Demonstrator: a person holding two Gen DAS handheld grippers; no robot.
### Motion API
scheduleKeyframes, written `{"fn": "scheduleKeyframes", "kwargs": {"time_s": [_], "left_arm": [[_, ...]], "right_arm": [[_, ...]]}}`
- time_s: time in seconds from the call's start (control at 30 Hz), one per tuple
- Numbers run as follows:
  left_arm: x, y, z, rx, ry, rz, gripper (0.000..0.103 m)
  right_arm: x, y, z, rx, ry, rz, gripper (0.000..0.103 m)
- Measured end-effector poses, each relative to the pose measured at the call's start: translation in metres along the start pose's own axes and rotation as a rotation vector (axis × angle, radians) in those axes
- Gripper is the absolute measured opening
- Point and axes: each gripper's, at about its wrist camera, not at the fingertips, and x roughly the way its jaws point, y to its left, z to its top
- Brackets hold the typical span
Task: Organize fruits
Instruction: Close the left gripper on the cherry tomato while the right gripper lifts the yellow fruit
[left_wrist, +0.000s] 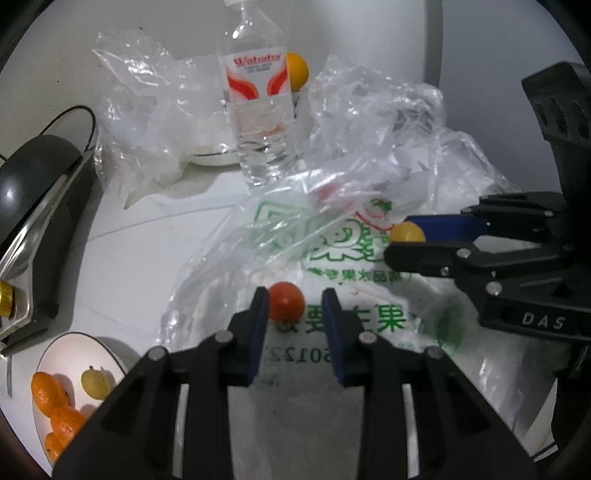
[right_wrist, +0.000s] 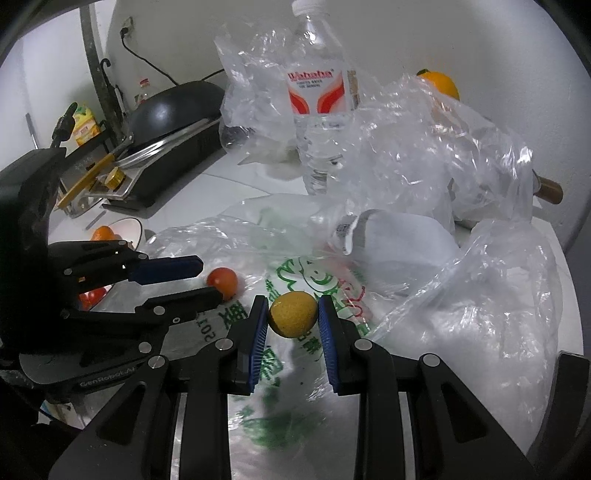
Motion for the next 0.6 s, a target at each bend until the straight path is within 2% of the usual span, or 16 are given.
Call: {"fn": "scheduleKeyframes", "kwargs": {"time_s": [0.33,0.6], "left_arm": [[-0.030,-0.007,-0.005,0.013,-0.043,-0.018,0.030],[-0.017,-0.001,-0.004,0.003,-0.022,-0.015,0.032]], "right_arm": [[-0.019,0.014,-0.003,-0.013,-0.015,-0.013,0.029],[-0.021,0.014,-0.007,-0.004,-0.012,-0.009,0.029]]}}
